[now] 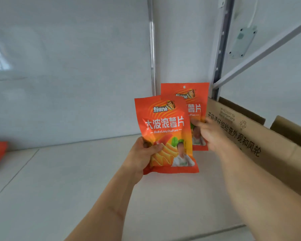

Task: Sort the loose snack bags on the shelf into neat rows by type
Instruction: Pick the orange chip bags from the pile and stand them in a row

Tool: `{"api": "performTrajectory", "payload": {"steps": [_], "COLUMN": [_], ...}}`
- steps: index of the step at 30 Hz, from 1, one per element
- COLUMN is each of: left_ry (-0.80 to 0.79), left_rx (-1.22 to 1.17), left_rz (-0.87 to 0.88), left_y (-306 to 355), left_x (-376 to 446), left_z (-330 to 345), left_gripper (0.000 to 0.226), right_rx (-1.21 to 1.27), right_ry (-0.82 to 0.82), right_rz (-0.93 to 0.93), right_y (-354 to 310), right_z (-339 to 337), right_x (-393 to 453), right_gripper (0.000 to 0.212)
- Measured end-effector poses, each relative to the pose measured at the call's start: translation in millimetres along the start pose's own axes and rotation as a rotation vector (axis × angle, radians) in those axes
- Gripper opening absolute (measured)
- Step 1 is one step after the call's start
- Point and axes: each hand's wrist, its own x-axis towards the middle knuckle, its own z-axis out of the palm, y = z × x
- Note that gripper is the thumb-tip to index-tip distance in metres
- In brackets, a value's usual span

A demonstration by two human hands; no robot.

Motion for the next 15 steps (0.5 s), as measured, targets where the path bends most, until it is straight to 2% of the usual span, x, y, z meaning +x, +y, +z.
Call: {"api": "performTrajectory", "payload": {"steps": [4,8,11,15], "left_ry": [0.075,0.134,0.203,0.260], "left_rx": [0.031,0.077,0.108,0.153], "left_rz": [0.004,0.015,0.043,0.109], "left_y": [-8.7,-17.4,-24.1,-28.4], "left_x": [25.6,46.9,60.8,78.3], "left_z": [27.7,44.7,54.7,67.0], "left_gripper": [0.048,0.057,0.049,0.041], "right_rx": [0.013,-0.006,0.028,0.044], "right_ry": [-0.096,-0.129,-0.109,-0.191], "right_rz": [0.038,0.098,0.157,0.120], "right_y": [-4.3,4.1,10.7,11.1], "right_z": [-11.5,-13.2,-12.7,-5.4], "right_x": [37.8,62.9,75.4,79.7], "right_gripper": [0.012,0.036,0.059,0.062]}}
